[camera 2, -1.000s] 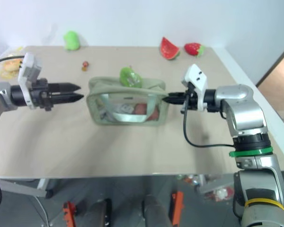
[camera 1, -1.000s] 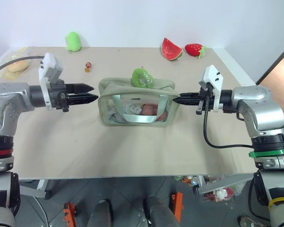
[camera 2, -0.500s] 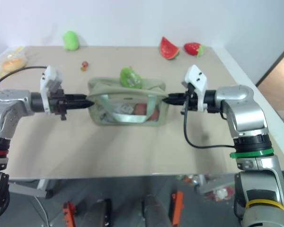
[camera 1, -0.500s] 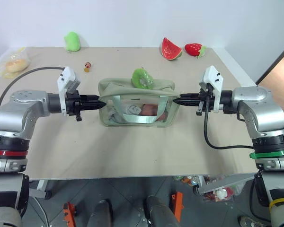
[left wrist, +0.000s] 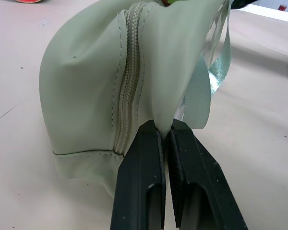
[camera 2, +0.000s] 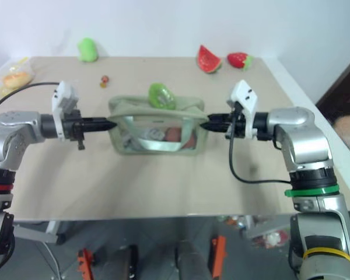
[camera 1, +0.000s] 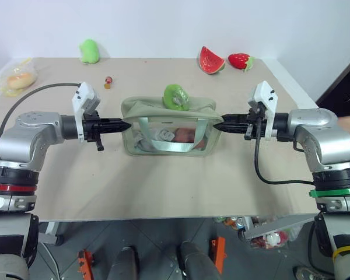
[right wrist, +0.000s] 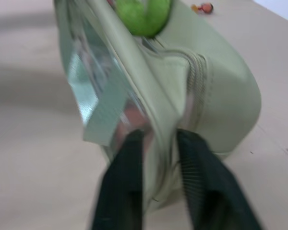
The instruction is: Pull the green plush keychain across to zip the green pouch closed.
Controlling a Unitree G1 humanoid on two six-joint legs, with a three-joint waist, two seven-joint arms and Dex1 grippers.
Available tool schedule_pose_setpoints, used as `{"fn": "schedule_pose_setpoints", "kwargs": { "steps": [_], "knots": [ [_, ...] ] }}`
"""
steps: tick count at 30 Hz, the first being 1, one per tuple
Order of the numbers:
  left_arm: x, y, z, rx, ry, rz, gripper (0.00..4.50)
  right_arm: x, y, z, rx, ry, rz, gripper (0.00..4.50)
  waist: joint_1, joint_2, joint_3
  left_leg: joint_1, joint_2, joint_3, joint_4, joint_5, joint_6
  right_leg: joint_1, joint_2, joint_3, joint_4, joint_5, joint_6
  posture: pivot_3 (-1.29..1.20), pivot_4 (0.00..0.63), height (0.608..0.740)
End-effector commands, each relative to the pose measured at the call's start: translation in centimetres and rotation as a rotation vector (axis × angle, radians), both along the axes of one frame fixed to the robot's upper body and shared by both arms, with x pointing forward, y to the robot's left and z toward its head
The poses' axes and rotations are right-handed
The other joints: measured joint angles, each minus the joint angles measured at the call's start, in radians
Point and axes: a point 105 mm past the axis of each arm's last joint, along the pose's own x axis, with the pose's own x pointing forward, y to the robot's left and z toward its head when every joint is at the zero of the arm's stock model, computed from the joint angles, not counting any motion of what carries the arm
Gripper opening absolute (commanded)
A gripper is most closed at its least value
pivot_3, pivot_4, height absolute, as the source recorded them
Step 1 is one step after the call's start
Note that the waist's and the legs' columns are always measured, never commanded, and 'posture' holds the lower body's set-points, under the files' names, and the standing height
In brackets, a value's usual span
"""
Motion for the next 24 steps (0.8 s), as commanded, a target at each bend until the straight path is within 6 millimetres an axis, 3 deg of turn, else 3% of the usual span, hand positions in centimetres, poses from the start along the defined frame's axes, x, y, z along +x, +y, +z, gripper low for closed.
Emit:
{"fn": "schedule_pose_setpoints", "kwargs": {
  "steps": [1, 5, 10, 16, 21, 24],
  "knots": [
    [0.0, -0.2, 1.8, -0.007, -0.062, -0.004, 0.00, -0.4, -1.0, 2.4, 0.033, -0.058, -0.009, 2.71, 0.000, 0.000, 0.000, 0.000, 0.000, 0.000, 0.000, 0.000, 0.000, 0.000, 0.000, 0.000, 0.000, 0.000, 0.000, 0.00, 0.150, 0.740],
    [0.0, -0.2, 1.7, -0.006, -0.063, -0.002, 0.00, -0.3, -1.7, 4.1, 0.087, -0.085, -0.031, 4.05, 0.001, 0.000, 0.000, 0.000, 0.000, 0.000, 0.000, 0.000, 0.000, 0.000, 0.000, 0.000, 0.000, 0.000, 0.000, 0.00, 0.150, 0.740],
    [0.0, 0.0, 1.8, -0.012, -0.068, 0.006, 0.00, 0.3, 0.1, 9.5, 0.266, -0.228, -0.015, 4.05, -0.002, 0.001, 0.000, 0.000, 0.000, 0.000, 0.000, 0.000, 0.000, -0.001, 0.000, 0.000, 0.000, 0.001, 0.000, 0.00, 0.150, 0.740],
    [0.1, -0.3, 1.6, -0.011, -0.073, 0.003, 0.00, 0.8, 7.0, 9.0, 0.203, -0.193, 0.119, 4.05, -0.003, 0.000, 0.000, 0.000, 0.000, 0.000, 0.000, 0.000, 0.000, -0.001, 0.000, 0.000, 0.000, 0.001, 0.000, 0.00, 0.150, 0.740],
    [0.1, -0.5, 1.5, -0.013, -0.076, 0.002, 0.00, 1.1, 9.5, 8.2, 0.161, -0.178, 0.172, 4.05, 0.005, 0.001, 0.000, -0.004, 0.000, 0.000, 0.000, 0.000, 0.000, -0.003, 0.000, 0.000, 0.000, 0.000, 0.001, 0.00, 0.150, 0.740],
    [0.0, -0.5, 1.4, -0.012, -0.078, 0.002, 0.00, 1.4, 9.9, 7.8, 0.135, -0.180, 0.183, 4.05, 0.010, 0.001, 0.000, -0.004, 0.000, -0.001, -0.001, 0.000, 0.000, -0.003, 0.000, -0.001, 0.000, 0.000, 0.001, 0.00, 0.150, 0.740]
  ]
}}
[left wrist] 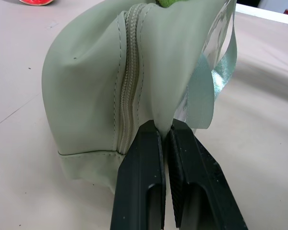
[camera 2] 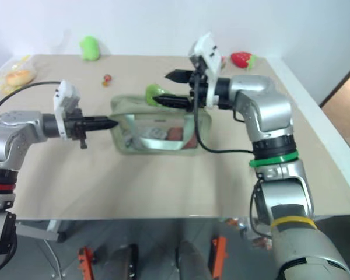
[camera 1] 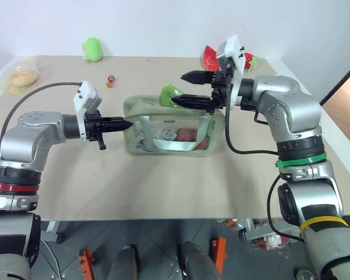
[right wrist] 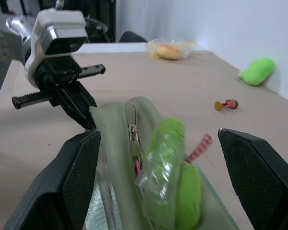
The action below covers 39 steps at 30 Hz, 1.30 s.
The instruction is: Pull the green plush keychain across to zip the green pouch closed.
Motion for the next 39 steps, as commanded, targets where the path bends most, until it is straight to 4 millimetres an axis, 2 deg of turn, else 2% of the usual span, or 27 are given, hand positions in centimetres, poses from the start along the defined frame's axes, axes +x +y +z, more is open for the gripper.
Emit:
{"fn": "schedule_pose_setpoints", "kwargs": {
  "steps": [1, 7, 11, 19, 25, 29, 34, 39],
  "knots": [
    [-0.3, -0.1, 1.4, 0.001, -0.064, -0.001, 0.00, -0.1, 0.2, 1.3, -0.009, -0.067, 0.013, 4.05, 0.002, 0.000, 0.000, 0.000, 0.000, 0.000, 0.000, 0.000, 0.000, 0.000, 0.000, 0.000, 0.000, 0.000, 0.000, 0.00, 0.150, 0.740],
    [-0.5, 0.1, 1.3, 0.001, -0.068, 0.007, 0.00, 1.1, 0.1, 0.6, -0.041, -0.058, -0.016, 4.05, 0.002, 0.000, 0.000, 0.000, 0.000, 0.000, 0.000, 0.000, 0.000, 0.000, 0.000, 0.000, 0.000, 0.000, -0.001, 0.00, 0.150, 0.740],
    [-0.6, 0.1, 1.4, 0.001, -0.071, 0.010, 0.00, 1.9, 0.0, 0.0, -0.057, -0.042, -0.040, 2.87, 0.002, 0.000, 0.000, 0.000, 0.000, 0.000, 0.000, 0.000, 0.000, 0.000, 0.000, 0.000, 0.000, 0.000, -0.001, 0.00, 0.150, 0.740],
    [-0.5, 0.2, 1.4, -0.002, -0.073, 0.022, 0.00, 2.1, 0.0, -0.4, -0.071, -0.043, -0.044, 0.12, 0.002, 0.000, 0.000, 0.000, 0.000, -0.001, 0.000, 0.000, 0.000, 0.000, 0.000, -0.001, 0.000, 0.000, -0.001, 0.00, 0.150, 0.740],
    [-0.3, 0.2, 1.2, -0.008, -0.062, 0.025, 0.00, 2.2, -0.3, -0.2, -0.070, -0.045, -0.056, 0.03, 0.002, 0.000, 0.000, 0.000, 0.000, 0.000, 0.000, 0.000, 0.000, 0.000, 0.000, 0.000, 0.000, 0.000, -0.001, 0.00, 0.150, 0.740],
    [-0.1, 0.1, 1.0, -0.012, -0.054, 0.025, 0.00, 1.8, -1.0, 0.8, -0.049, -0.067, -0.046, 0.03, 0.002, 0.000, 0.000, 0.000, 0.000, 0.000, 0.000, 0.000, 0.000, 0.000, 0.000, 0.000, 0.000, 0.000, -0.001, 0.00, 0.150, 0.740],
    [0.0, -0.1, 0.7, -0.012, -0.045, 0.020, 0.00, 0.3, -2.8, 4.0, 0.055, -0.091, 0.005, 0.03, 0.004, 0.000, 0.000, 0.000, 0.000, 0.000, 0.000, 0.000, 0.000, 0.000, 0.000, 0.000, 0.000, 0.000, -0.001, 0.00, 0.150, 0.740],
    [0.1, -0.2, 0.6, -0.011, -0.044, 0.015, 0.00, -0.1, -5.3, 4.7, 0.059, -0.121, -0.030, 0.03, 0.004, 0.000, 0.000, 0.001, 0.000, -0.001, 0.000, 0.000, 0.000, 0.001, 0.000, -0.001, 0.000, 0.000, -0.001, 0.00, 0.150, 0.740]
  ]
}}
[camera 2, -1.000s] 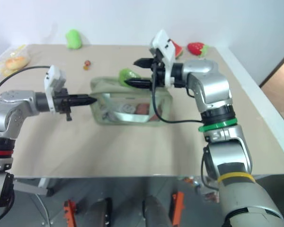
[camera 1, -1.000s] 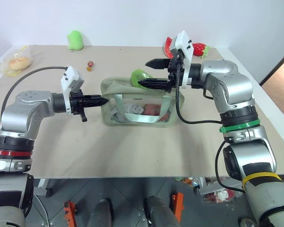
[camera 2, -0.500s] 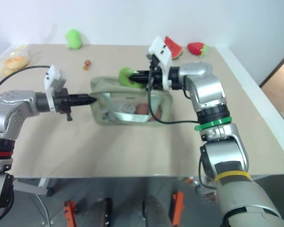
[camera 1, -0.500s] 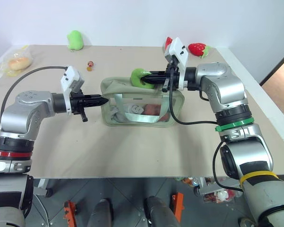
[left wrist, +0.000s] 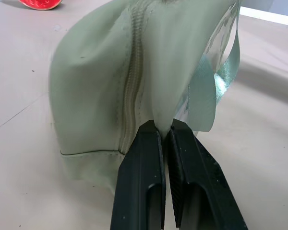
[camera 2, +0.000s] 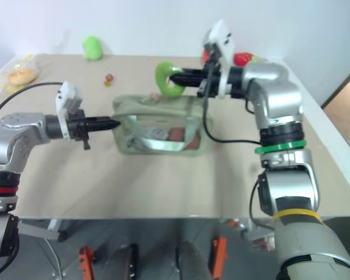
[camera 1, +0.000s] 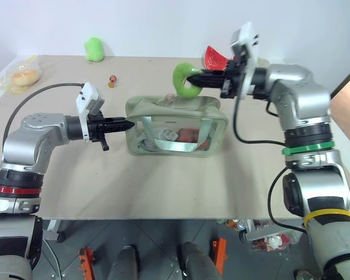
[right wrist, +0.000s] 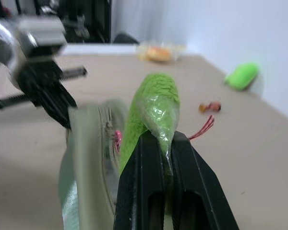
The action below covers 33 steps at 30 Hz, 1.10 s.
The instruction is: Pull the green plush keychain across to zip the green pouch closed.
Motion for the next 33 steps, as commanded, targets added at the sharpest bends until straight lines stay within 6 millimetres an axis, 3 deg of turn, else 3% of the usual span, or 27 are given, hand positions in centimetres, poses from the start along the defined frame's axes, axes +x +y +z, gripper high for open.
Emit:
{"fn": "schedule_pose_setpoints", "kwargs": {
  "steps": [1, 7, 10, 13, 16, 19, 24, 29, 33],
  "knots": [
    [0.1, 0.1, 0.8, -0.003, -0.028, 0.003, 0.00, -0.8, -2.0, 2.4, 0.020, -0.088, -0.031, 0.03, 0.000, 0.000, 0.000, 0.000, 0.000, 0.000, 0.000, 0.000, 0.000, 0.000, 0.000, 0.000, 0.000, 0.000, 0.000, 0.00, 0.150, 0.740],
    [0.1, 0.0, 0.7, -0.002, -0.028, -0.004, 0.00, -0.7, -5.6, 0.8, -0.127, -0.148, -0.154, 0.03, 0.002, 0.000, 0.000, 0.000, -0.001, 0.000, 0.000, 0.000, 0.000, 0.000, -0.001, 0.000, 0.000, 0.000, 0.000, 0.00, 0.150, 0.740],
    [0.1, 0.1, 0.7, 0.000, -0.026, -0.004, 0.00, 0.1, -8.2, 1.1, -0.295, -0.306, -0.316, 0.03, 0.002, 0.001, 0.001, 0.000, -0.001, 0.001, 0.000, 0.000, 0.000, 0.000, -0.001, 0.001, 0.000, 0.000, 0.000, 0.00, 0.150, 0.740],
    [0.1, 0.1, 0.7, 0.002, -0.026, -0.004, 0.00, -0.1, -9.5, 1.7, -0.390, -0.397, -0.367, 0.03, 0.002, 0.003, 0.002, 0.000, -0.001, 0.001, 0.000, 0.000, 0.000, 0.000, -0.001, 0.001, 0.000, 0.000, 0.000, 0.00, 0.150, 0.740],
    [0.1, 0.2, 0.7, 0.001, -0.025, -0.003, 0.00, -0.4, -12.6, 2.6, -0.508, -0.482, -0.466, 0.03, 0.002, 0.003, 0.002, 0.000, -0.001, 0.001, 0.000, 0.000, 0.000, 0.000, -0.001, 0.001, 0.000, 0.000, 0.000, 0.00, 0.150, 0.740],
    [0.0, 0.2, 0.8, -0.002, -0.025, -0.002, 0.00, -0.5, -14.5, 1.8, -0.601, -0.503, -0.507, 0.03, 0.001, 0.003, 0.002, 0.000, -0.002, 0.002, 0.000, 0.000, 0.000, 0.000, -0.002, 0.002, 0.000, -0.001, 0.000, 0.00, 0.150, 0.740],
    [-0.1, 0.3, 0.8, -0.005, -0.022, -0.001, 0.00, -0.4, -13.8, -3.0, -0.712, -0.472, -0.436, 0.03, 0.001, 0.003, 0.002, 0.001, -0.002, 0.003, 0.000, 0.000, 0.000, 0.001, -0.003, 0.002, 0.000, -0.001, 0.001, 0.00, 0.150, 0.740],
    [-0.2, 0.5, 1.3, -0.030, -0.021, 0.009, 0.00, -0.4, -11.0, -11.8, -0.744, -0.364, -0.333, 0.03, -0.003, 0.002, 0.001, 0.003, -0.002, 0.002, 0.000, 0.000, 0.000, 0.002, -0.002, 0.002, 0.000, -0.001, 0.001, 0.00, 0.150, 0.740],
    [-0.4, 0.6, 1.3, -0.034, -0.018, 0.010, 0.00, 0.0, -9.9, -15.8, -0.770, -0.335, -0.327, 0.03, -0.004, 0.003, 0.002, 0.004, -0.002, 0.002, 0.000, 0.001, 0.000, 0.002, -0.002, 0.003, 0.000, 0.000, 0.000, 0.00, 0.150, 0.740]
  ]
}}
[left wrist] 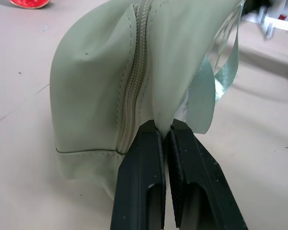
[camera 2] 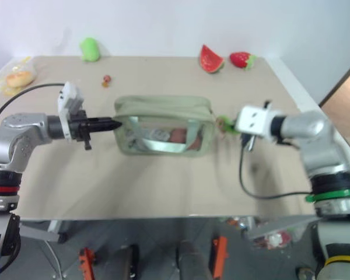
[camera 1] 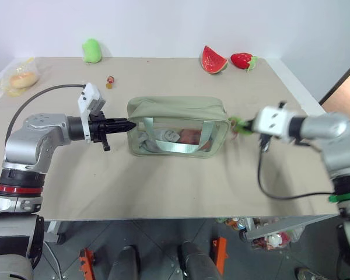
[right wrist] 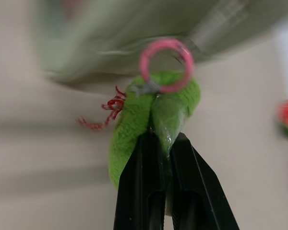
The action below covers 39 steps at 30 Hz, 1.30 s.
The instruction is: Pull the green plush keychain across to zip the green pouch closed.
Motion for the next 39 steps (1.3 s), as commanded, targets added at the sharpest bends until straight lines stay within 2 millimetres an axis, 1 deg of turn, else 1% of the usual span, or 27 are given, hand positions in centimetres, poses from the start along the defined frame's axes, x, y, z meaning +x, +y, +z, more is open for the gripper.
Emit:
{"fn": "schedule_pose_setpoints", "kwargs": {
  "steps": [1, 5, 7, 11, 13, 14, 16, 21, 22, 25, 26, 27, 28, 29, 30, 32, 33, 35, 36, 37, 39],
  "knots": [
    [-0.3, 0.8, 1.5, -0.018, -0.047, 0.020, 0.00, 0.6, 0.1, -0.2, -0.049, -0.072, -0.013, 0.03, 0.000, 0.000, 0.000, 0.000, 0.000, 0.000, 0.000, 0.000, 0.000, 0.000, 0.000, 0.000, 0.000, 0.000, 0.000, 0.00, 0.150, 0.740],
    [-0.4, 0.7, 1.5, -0.022, -0.045, 0.019, 0.00, 1.5, 0.2, -1.8, -0.146, -0.113, -0.005, 0.03, -0.001, 0.000, 0.000, 0.001, 0.000, 0.000, 0.001, 0.000, -0.001, 0.001, 0.000, 0.000, 0.000, 0.000, 0.000, 0.00, 0.150, 0.740],
    [-0.4, 0.7, 1.5, -0.025, -0.045, 0.019, 0.00, 1.5, 0.2, -2.7, -0.241, -0.123, 0.039, 0.03, -0.001, 0.000, 0.000, 0.001, 0.000, 0.000, 0.001, 0.001, -0.001, 0.001, 0.000, 0.000, 0.000, 0.000, -0.001, 0.00, 0.150, 0.740],
    [-0.4, 0.6, 1.5, -0.030, -0.043, 0.020, 0.00, 0.3, 0.8, -4.7, -0.348, -0.074, 0.160, 0.03, -0.001, -0.001, 0.000, 0.001, 0.000, 0.000, 0.000, 0.001, -0.001, 0.001, 0.000, 0.000, 0.000, 0.000, 0.000, 0.00, 0.150, 0.740],
    [-0.4, 0.6, 1.5, -0.036, -0.041, 0.022, 0.00, -0.6, 1.3, -5.6, -0.357, -0.027, 0.217, 0.03, -0.001, -0.001, -0.001, 0.001, 0.000, 0.000, 0.000, 0.000, -0.001, 0.002, 0.000, 0.000, 0.000, 0.000, 0.000, 0.00, 0.150, 0.740],
    [-0.4, 0.6, 1.5, -0.038, -0.041, 0.023, 0.00, -0.7, 1.4, -5.6, -0.339, -0.014, 0.220, 0.03, -0.001, -0.002, -0.002, 0.001, 0.000, 0.000, 0.000, 0.000, -0.001, 0.002, 0.000, 0.000, 0.000, 0.000, 0.000, 0.00, 0.150, 0.740],
    [-0.4, 0.6, 1.4, -0.040, -0.038, 0.025, 0.00, -0.5, 2.0, -5.1, -0.266, -0.015, 0.204, 0.03, -0.001, -0.004, -0.003, 0.003, 0.000, -0.001, 0.000, 0.000, -0.001, 0.003, 0.001, 0.000, 0.000, 0.000, 0.000, 0.00, 0.150, 0.740],
    [-0.5, 0.6, 1.2, -0.042, -0.033, 0.026, 0.00, 0.2, 1.5, -4.1, -0.171, -0.030, 0.129, 0.03, -0.002, -0.004, -0.003, 0.009, 0.000, -0.001, 0.000, 0.000, -0.001, 0.010, 0.001, 0.000, 0.000, -0.002, -0.003, 0.00, 0.150, 0.740],
    [-0.5, 0.6, 1.1, -0.042, -0.033, 0.026, 0.00, 0.6, 1.1, -3.4, -0.134, -0.043, 0.091, 0.03, -0.002, -0.004, -0.003, 0.010, 0.000, -0.001, 0.000, 0.000, -0.001, 0.011, 0.001, 0.000, 0.000, -0.003, -0.005, 0.00, 0.150, 0.740],
    [-0.4, 0.5, 1.0, -0.043, -0.029, 0.031, 0.00, 2.2, 0.2, 0.4, 0.089, -0.092, -0.040, 0.03, -0.002, -0.004, -0.002, 0.010, 0.000, -0.001, 0.000, 0.000, -0.001, 0.011, 0.001, 0.000, 0.000, -0.003, -0.006, 0.00, 0.150, 0.740],
    [-0.4, 0.5, 1.0, -0.047, -0.027, 0.030, 0.00, 2.5, -0.1, 1.4, 0.153, -0.085, -0.072, 0.33, -0.002, -0.004, -0.002, 0.010, 0.000, -0.001, 0.000, 0.001, -0.001, 0.011, 0.001, 0.000, 0.000, -0.003, -0.006, 0.00, 0.150, 0.740],
    [-0.3, 0.6, 1.0, -0.057, -0.016, 0.039, 0.36, 2.4, -0.5, 2.1, 0.202, -0.063, -0.087, 0.68, -0.003, -0.004, -0.002, 0.010, 0.000, -0.001, 0.000, 0.001, -0.001, 0.011, 0.001, 0.000, 0.000, -0.003, -0.005, 0.00, 0.150, 0.740],
    [-0.2, 0.6, 1.0, -0.067, -0.009, 0.047, 0.72, 2.2, -0.8, 2.6, 0.233, -0.050, -0.092, 0.68, -0.002, -0.004, -0.002, 0.009, 0.000, -0.001, 0.000, 0.001, -0.001, 0.011, 0.001, 0.001, 0.000, -0.002, -0.005, 0.00, 0.150, 0.740],
    [-0.2, 0.6, 1.2, -0.076, -0.008, 0.045, 0.92, 2.1, -1.2, 3.0, 0.256, -0.047, -0.103, 1.06, -0.001, -0.004, -0.002, 0.009, 0.000, -0.001, 0.000, 0.001, -0.001, 0.012, 0.001, 0.001, 0.000, -0.002, -0.004, 0.00, 0.150, 0.740],
    [-0.3, 0.6, 1.4, -0.093, -0.005, 0.039, 1.37, 2.0, -1.6, 3.5, 0.294, -0.034, -0.120, 1.39, -0.001, -0.004, -0.002, 0.009, 0.000, -0.001, 0.000, 0.001, -0.001, 0.012, 0.001, 0.000, 0.000, -0.001, -0.002, 0.00, 0.150, 0.740],
    [-0.7, 0.6, 2.0, -0.122, 0.003, 0.020, 1.97, 1.6, -2.2, 4.2, 0.352, -0.007, -0.134, 1.98, 0.000, -0.004, -0.002, 0.009, 0.000, -0.001, 0.000, 0.001, -0.001, 0.012, 0.001, 0.000, 0.000, -0.001, -0.001, 0.00, 0.150, 0.740],
    [-0.9, 0.6, 2.1, -0.130, 0.008, 0.010, 2.37, 1.4, -2.4, 4.6, 0.388, 0.010, -0.144, 2.45, 0.000, -0.004, -0.002, 0.009, 0.000, -0.001, 0.000, 0.000, 0.000, 0.012, 0.001, 0.000, -0.001, -0.001, -0.001, 0.00, 0.150, 0.740],
    [-1.3, 0.6, 2.3, -0.128, 0.007, 0.004, 3.11, 0.4, -2.6, 5.4, 0.460, 0.069, -0.120, 3.08, 0.000, -0.004, -0.002, 0.009, 0.000, -0.001, -0.001, 0.000, 0.000, 0.011, 0.001, 0.000, -0.001, -0.001, 0.000, 0.00, 0.150, 0.740],
    [-1.3, 0.9, 2.4, -0.120, 0.007, 0.019, 3.54, 0.0, -2.9, 5.9, 0.507, 0.099, -0.125, 3.10, 0.000, -0.004, -0.002, 0.009, 0.000, -0.002, -0.001, 0.000, 0.000, 0.011, 0.001, 0.000, -0.001, -0.002, 0.000, 0.00, 0.150, 0.740],
    [-1.7, 1.3, 2.6, -0.121, 0.011, 0.019, 3.73, -0.5, -3.3, 6.7, 0.552, 0.106, -0.121, 3.10, 0.000, -0.004, -0.002, 0.009, 0.000, -0.002, -0.001, 0.000, 0.000, 0.011, 0.001, -0.001, -0.001, -0.002, 0.000, 0.00, 0.150, 0.740],
    [-2.4, 1.9, 2.8, -0.123, 0.020, 0.012, 3.73, -1.0, -4.0, 7.8, 0.620, 0.117, -0.133, 3.10, -0.002, -0.003, -0.002, 0.009, 0.000, -0.002, -0.001, 0.000, 0.000, 0.011, 0.000, 0.000, -0.001, -0.002, 0.000, 0.00, 0.150, 0.740]
  ]
}}
